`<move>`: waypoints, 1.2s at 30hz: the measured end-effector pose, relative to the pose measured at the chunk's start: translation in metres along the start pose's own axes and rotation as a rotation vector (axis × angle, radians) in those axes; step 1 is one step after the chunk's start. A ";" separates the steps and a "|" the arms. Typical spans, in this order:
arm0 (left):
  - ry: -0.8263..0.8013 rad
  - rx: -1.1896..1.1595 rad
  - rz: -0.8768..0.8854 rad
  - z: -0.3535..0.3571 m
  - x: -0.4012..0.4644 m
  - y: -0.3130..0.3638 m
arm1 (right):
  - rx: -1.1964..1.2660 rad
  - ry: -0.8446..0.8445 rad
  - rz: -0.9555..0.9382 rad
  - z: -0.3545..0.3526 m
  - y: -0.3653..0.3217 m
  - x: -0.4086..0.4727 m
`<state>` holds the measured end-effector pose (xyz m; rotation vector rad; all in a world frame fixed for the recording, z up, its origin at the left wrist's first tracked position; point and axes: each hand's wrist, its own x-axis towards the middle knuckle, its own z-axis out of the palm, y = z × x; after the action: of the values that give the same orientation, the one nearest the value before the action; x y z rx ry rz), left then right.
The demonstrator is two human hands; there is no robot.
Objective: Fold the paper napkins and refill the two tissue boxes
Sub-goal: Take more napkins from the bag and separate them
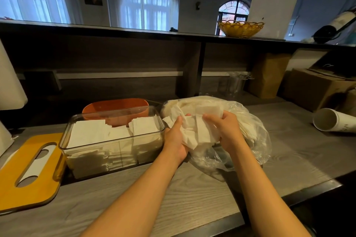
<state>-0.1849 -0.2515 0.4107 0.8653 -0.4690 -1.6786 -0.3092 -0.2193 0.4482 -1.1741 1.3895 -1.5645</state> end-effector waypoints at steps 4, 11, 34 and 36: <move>-0.043 -0.016 -0.015 0.000 -0.004 0.000 | 0.045 0.053 -0.048 -0.001 0.000 0.001; -0.191 0.009 -0.047 -0.004 -0.008 -0.001 | 0.216 0.080 -0.128 -0.003 -0.005 0.003; -0.292 -0.013 0.007 0.000 -0.018 0.003 | -0.072 0.103 -0.143 0.009 0.002 -0.003; -0.335 0.048 0.006 -0.001 -0.020 0.003 | -0.221 0.048 -0.190 0.017 0.012 -0.003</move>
<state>-0.1806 -0.2333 0.4181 0.6158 -0.7411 -1.8201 -0.2928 -0.2240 0.4362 -1.4448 1.5511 -1.6078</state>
